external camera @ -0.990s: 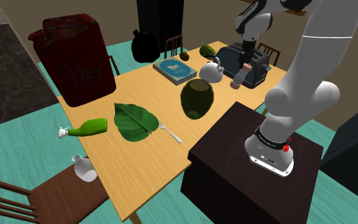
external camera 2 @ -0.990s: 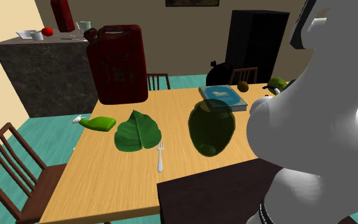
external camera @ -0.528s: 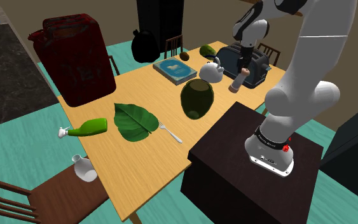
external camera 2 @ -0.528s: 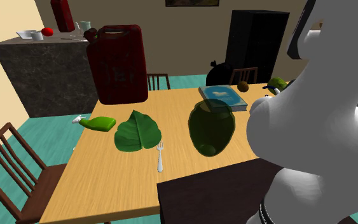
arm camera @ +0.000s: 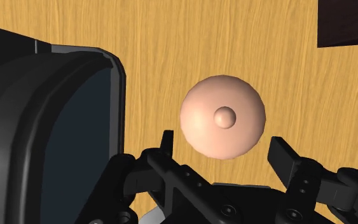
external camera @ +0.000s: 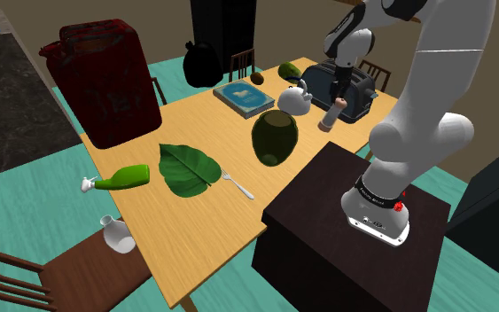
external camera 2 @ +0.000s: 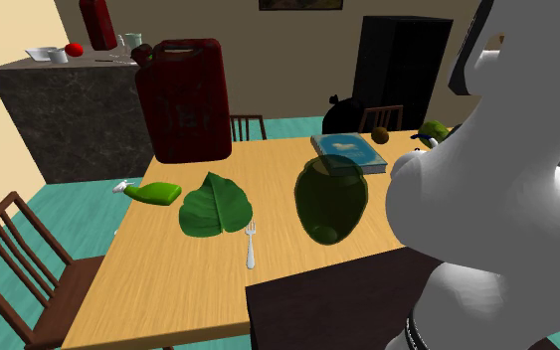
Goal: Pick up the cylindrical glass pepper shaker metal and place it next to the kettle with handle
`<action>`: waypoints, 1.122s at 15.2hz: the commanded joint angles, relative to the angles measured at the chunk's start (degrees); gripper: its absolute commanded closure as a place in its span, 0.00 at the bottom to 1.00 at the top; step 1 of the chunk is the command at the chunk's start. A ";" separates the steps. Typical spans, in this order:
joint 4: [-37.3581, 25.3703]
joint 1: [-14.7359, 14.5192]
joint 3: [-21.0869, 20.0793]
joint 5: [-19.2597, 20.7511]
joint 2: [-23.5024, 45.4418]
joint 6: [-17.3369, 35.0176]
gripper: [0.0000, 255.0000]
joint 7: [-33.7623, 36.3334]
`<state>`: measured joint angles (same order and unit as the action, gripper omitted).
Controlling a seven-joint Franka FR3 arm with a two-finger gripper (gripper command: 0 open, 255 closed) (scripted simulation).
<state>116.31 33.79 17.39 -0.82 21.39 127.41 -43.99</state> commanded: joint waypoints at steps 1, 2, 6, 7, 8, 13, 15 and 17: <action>0.00 0.00 0.00 0.00 0.00 0.01 0.00 0.00; 0.00 0.00 0.00 0.00 0.00 0.00 0.00 0.00; -0.79 -0.20 0.13 0.31 -0.99 -1.74 0.00 0.21; -1.65 -0.38 0.24 0.59 -1.90 -3.49 0.00 0.41; -2.59 -0.54 0.33 0.85 -2.75 -5.26 0.00 0.58; -3.39 -0.66 0.38 1.04 -3.38 -6.66 0.00 0.72; -3.39 -0.66 0.38 1.04 -3.38 -6.66 0.00 0.72; -3.39 -0.66 0.38 1.04 -3.38 -6.66 0.00 0.72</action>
